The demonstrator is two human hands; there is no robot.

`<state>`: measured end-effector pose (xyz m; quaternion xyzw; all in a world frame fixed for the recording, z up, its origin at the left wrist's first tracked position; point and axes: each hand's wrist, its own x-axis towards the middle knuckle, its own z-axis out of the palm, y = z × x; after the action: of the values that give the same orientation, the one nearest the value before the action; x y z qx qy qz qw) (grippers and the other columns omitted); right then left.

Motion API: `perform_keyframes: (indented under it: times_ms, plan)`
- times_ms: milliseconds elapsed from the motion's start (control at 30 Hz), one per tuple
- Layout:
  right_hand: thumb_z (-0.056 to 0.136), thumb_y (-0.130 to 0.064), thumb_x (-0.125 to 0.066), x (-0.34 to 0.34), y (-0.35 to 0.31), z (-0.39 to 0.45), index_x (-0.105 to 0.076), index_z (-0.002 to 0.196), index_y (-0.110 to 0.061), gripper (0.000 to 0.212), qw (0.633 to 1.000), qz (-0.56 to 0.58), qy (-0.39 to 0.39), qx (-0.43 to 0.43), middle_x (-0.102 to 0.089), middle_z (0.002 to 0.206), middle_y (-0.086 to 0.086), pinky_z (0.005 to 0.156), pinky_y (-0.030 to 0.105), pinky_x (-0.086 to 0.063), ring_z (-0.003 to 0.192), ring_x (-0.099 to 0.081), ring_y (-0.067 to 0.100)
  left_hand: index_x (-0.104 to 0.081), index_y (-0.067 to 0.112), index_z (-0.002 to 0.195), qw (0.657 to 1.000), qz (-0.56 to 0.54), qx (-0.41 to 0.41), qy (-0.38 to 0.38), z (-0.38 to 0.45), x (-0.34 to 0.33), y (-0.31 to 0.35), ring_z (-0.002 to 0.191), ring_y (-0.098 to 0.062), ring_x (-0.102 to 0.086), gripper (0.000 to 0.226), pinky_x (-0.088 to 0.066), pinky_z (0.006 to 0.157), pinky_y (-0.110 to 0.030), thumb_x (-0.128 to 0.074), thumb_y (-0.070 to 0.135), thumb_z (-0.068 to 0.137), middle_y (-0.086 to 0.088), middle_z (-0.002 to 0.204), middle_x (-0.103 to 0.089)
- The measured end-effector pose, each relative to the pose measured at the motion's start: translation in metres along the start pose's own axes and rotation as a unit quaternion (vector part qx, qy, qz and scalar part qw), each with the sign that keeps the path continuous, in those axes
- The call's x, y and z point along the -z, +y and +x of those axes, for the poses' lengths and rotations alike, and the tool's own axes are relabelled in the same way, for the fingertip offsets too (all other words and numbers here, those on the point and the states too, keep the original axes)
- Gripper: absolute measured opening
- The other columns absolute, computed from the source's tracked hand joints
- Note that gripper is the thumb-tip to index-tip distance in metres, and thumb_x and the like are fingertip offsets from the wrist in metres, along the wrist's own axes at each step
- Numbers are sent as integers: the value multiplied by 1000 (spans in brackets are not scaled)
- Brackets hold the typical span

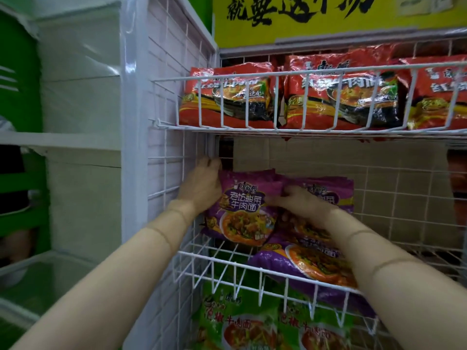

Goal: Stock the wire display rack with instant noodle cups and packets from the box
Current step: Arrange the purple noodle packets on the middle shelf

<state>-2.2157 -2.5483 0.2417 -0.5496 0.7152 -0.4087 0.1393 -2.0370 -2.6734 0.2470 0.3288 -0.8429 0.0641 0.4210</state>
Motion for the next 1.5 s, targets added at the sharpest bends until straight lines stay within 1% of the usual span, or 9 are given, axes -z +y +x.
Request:
perform_keyframes:
  times_ms: [200, 333, 567, 767, 867, 1067, 1200, 1300, 1500]
  plan:
    - [82, 3, -66, -5, 1, 4, -51, 91, -9, 21, 990, 134, -34, -6, -61, 79, 7, 54, 26, -58, 60, -61, 19, -43, 0, 123, 994, 67, 56, -70, -9, 1, 2, 94, -41, -59, 40, -49, 72, -41, -47, 9, 85, -24, 104, -61]
    - [85, 7, -60, -7, 0, 10, -51, 103, -5, 23, 988, 152, 3, 36, -61, 85, 10, 67, 35, -60, 65, -65, 23, -29, 1, 132, 989, -10, 105, -104, -7, -5, -4, 93, -39, -60, 54, -48, 72, -38, -47, 9, 82, -22, 108, -61]
    - [88, 10, -55, -6, 1, 5, -50, 80, -2, 15, 992, 125, -11, -11, -59, 75, 15, 51, 24, -57, 58, -62, 18, -19, -1, 139, 992, -51, 100, -63, -12, -1, -2, 89, -38, -61, 59, -44, 64, -36, -43, -2, 86, -25, 102, -61]
    - [88, 0, -61, -9, -7, 10, -45, 75, -6, 21, 994, 83, 72, 16, -61, 68, 15, 45, 28, -55, 50, -62, 19, -4, 3, 146, 993, 21, 93, -66, -13, -2, 1, 94, -40, -59, 73, -50, 77, -46, -45, -3, 86, -26, 111, -55]
    - [85, -1, -64, -7, -5, 6, -52, 80, -6, 14, 997, 79, 17, 18, -63, 74, 11, 59, 28, -55, 59, -64, 17, -6, 5, 146, 993, 42, 83, -68, -13, -3, 0, 99, -41, -57, 71, -50, 81, -48, -45, -3, 87, -27, 118, -50]
    - [73, -19, -77, -8, 1, -4, -64, 99, -13, 30, 987, -135, -87, -17, -66, 105, 6, 93, 37, -47, 101, -59, 23, -15, 7, 144, 994, 32, 71, -77, -13, -4, -3, 100, -43, -56, 67, -50, 81, -47, -50, 1, 87, -26, 119, -47]
    - [76, -6, -74, -10, -4, 0, -62, 78, -9, 12, 994, -108, -18, 12, -72, 91, 16, 76, 29, -50, 84, -66, 25, -20, 5, 140, 994, 22, 78, -76, -14, -2, -2, 101, -42, -55, 61, -50, 83, -48, -50, 1, 87, -26, 118, -47]
    - [79, -9, -71, -3, -7, -1, -52, 61, -15, 27, 984, -171, 52, 0, -71, 85, 9, 60, 19, -41, 85, -62, 19, -23, 4, 137, 993, 34, 89, -73, -13, -2, 1, 103, -43, -55, 55, -49, 83, -48, -47, 1, 87, -26, 120, -47]
    - [84, -19, -68, -7, -3, -2, -59, 72, -12, 17, 975, -221, 31, -4, -69, 104, 13, 64, 25, -39, 95, -62, 24, -29, 2, 136, 992, 40, 89, -81, -17, 0, -1, 107, -43, -53, 53, -48, 87, -48, -45, -2, 86, -25, 123, -44]
